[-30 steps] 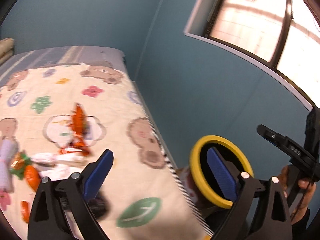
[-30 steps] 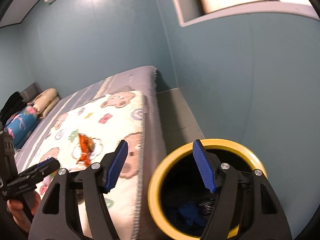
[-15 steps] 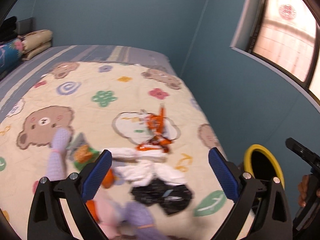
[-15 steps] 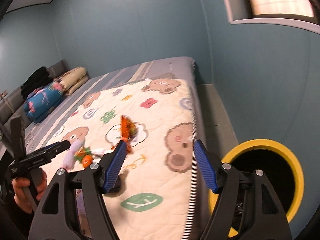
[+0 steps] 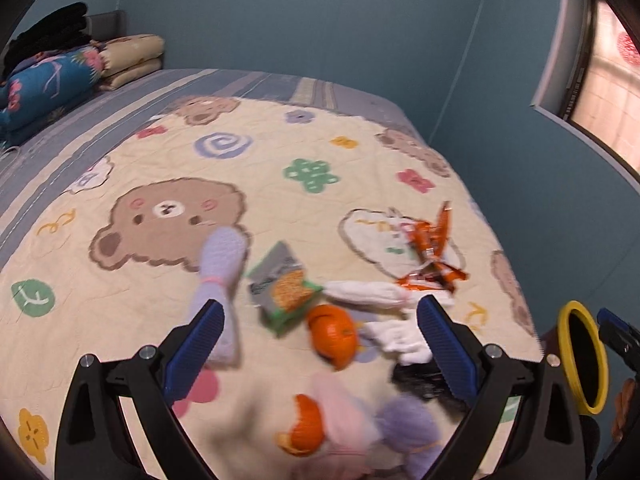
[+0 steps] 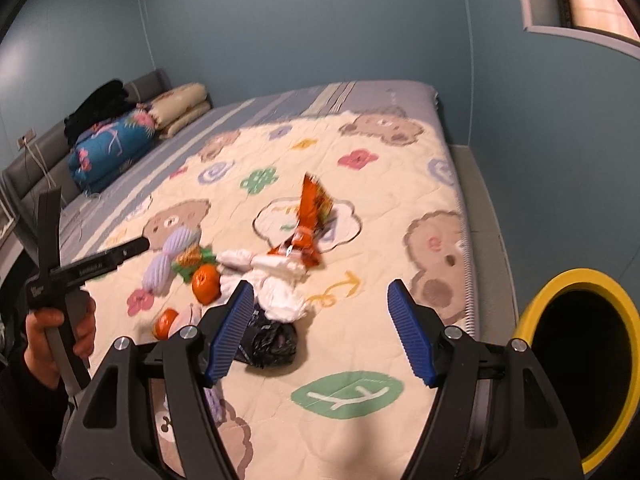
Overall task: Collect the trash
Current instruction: 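Move both open tools back over the items on the bed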
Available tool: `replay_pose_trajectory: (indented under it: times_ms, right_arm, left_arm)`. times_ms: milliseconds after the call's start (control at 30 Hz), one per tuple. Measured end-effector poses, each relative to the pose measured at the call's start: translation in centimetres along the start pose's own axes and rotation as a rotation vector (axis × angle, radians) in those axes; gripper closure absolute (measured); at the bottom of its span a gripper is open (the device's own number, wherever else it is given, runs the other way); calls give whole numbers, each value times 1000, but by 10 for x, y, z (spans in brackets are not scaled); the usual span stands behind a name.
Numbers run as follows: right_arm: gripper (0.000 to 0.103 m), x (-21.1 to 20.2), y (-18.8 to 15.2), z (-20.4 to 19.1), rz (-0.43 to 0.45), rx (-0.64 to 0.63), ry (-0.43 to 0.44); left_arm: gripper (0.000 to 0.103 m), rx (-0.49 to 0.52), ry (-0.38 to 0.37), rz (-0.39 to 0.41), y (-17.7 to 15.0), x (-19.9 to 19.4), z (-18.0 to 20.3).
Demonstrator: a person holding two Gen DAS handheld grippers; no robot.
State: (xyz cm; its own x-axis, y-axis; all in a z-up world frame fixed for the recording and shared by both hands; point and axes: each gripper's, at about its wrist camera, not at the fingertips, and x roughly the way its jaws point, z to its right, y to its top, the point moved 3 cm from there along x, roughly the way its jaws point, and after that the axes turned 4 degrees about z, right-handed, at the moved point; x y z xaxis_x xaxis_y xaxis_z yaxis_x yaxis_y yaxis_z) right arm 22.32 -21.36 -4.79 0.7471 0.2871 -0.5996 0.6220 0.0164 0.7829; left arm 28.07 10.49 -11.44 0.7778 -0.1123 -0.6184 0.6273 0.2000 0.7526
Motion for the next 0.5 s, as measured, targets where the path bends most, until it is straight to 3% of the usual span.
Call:
replay_pose_trajectory:
  times_ms: [500]
  right_arm:
    - [37, 87, -53, -33, -232, -57, 35]
  left_arm:
    - [10, -59, 114, -80, -26, 43, -75]
